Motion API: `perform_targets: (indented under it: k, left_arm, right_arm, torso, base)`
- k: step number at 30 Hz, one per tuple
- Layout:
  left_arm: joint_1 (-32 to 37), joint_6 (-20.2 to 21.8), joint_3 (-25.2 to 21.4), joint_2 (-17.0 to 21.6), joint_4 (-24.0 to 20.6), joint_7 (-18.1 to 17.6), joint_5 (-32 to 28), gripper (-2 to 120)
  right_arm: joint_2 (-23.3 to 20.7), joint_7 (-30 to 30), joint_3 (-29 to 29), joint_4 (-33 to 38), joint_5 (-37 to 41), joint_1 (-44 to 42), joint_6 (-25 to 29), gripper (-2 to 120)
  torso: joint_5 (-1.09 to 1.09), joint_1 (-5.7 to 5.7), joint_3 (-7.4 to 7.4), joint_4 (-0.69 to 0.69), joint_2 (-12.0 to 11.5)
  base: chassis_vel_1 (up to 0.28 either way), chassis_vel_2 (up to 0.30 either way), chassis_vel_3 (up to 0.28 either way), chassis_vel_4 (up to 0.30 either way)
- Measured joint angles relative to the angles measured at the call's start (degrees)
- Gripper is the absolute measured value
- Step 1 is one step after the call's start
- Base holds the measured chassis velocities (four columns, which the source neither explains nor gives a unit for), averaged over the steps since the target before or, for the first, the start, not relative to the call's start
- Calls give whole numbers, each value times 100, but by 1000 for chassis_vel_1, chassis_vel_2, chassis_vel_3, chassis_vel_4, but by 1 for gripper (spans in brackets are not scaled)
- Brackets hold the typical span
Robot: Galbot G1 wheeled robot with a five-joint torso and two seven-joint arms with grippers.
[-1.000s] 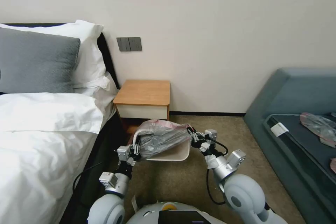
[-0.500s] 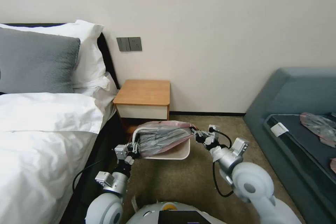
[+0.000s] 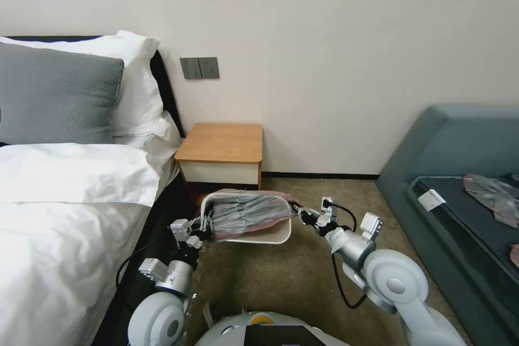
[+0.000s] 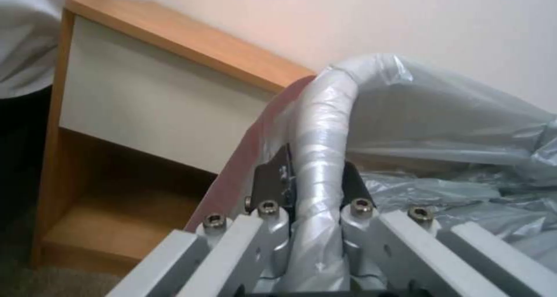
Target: Pick up the garbage bag from the table and place it over the trash can.
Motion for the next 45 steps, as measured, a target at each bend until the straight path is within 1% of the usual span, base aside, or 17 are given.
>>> perform_targets:
  k: [1,3,5,8,12,14,16,19,21,23,24,26,29,35,39,43,45]
  left_arm:
    - [-16,13,-15,0,18,-4,-40,4]
    - [-58,27,-33,-2,45,-29,-118,4]
    - [-76,44,-35,-4,53,-47,-161,4]
    - [-131,89,-35,-8,55,-101,-247,4]
    - [-164,106,-38,-8,56,-137,-277,4]
    - [-204,119,-67,-7,71,-184,-311,4]
    - [-216,124,-82,-6,79,-197,-319,4]
    - [-260,183,-136,-5,88,-276,-363,4]
    - [-269,201,-147,-3,88,-300,-377,4]
    - [-298,225,-164,5,88,-365,-388,4]
    - [-298,225,-164,5,88,-365,-388,4]
    - [-330,236,-165,11,94,-437,-385,4]
    - [-352,239,-165,13,119,-484,-330,4]
    - [-375,222,-176,12,243,-528,-96,4]
    - [-382,219,-177,12,247,-541,-69,4]
    - [-391,207,-166,12,250,-579,12,4]
    - [-382,193,-150,13,250,-594,82,4]
  right_arm:
    - [16,-61,9,1,-1,-39,-1,0]
    - [47,-156,13,10,-58,-110,1,8]
    - [67,-178,6,21,-110,-149,2,12]
    - [116,-234,-68,29,-375,-237,13,25]
    - [146,-244,-104,31,-485,-267,28,33]
    - [182,-243,-140,58,-575,-315,35,45]
    - [196,-244,-152,71,-615,-347,36,48]
    - [274,-247,-203,103,-844,-481,36,65]
    - [302,-249,-210,112,-902,-516,33,69]
    - [348,-258,-221,129,-1038,-570,13,80]
    - [348,-258,-221,129,-1038,-570,13,80]
    - [384,-258,-220,151,-1139,-602,6,89]
    - [440,-196,-201,242,-1198,-656,10,97]
    - [655,124,-212,551,-1621,-1008,226,100]
    - [732,365,-229,563,-1600,-1129,339,100]
    - [738,449,-269,563,-1150,-1106,487,100]
    - [735,284,-329,564,-759,-1035,585,100]
  torso:
    - [0,0,0,-1,0]
    - [0,0,0,0,0]
    - [0,0,0,0,0]
    - [0,0,0,0,0]
    - [0,0,0,0,0]
    - [0,0,0,0,0]
    - [-1,0,0,0,0]
    - [0,0,0,0,0]
    - [0,0,0,-1,0]
    - [0,0,0,0,0]
    - [0,0,0,0,0]
    - [0,0,0,0,0]
    - [0,0,0,0,0]
    - [-1,0,0,-1,0]
    - [0,0,0,-1,0]
    - [0,0,0,-1,0]
    - [0,0,0,0,0]
  base:
    - [0,0,0,0]
    - [0,0,0,0]
    - [0,0,0,0]
    - [0,0,0,0]
    - [0,0,0,0]
    - [0,0,0,0]
    - [0,0,0,0]
    - [0,0,0,0]
    - [0,0,0,0]
    - [0,0,0,0]
    - [0,0,0,0]
    - [0,0,0,0]
    - [0,0,0,0]
    - [0,0,0,0]
    - [0,0,0,0]
    - [0,0,0,0]
    - [0,0,0,0]
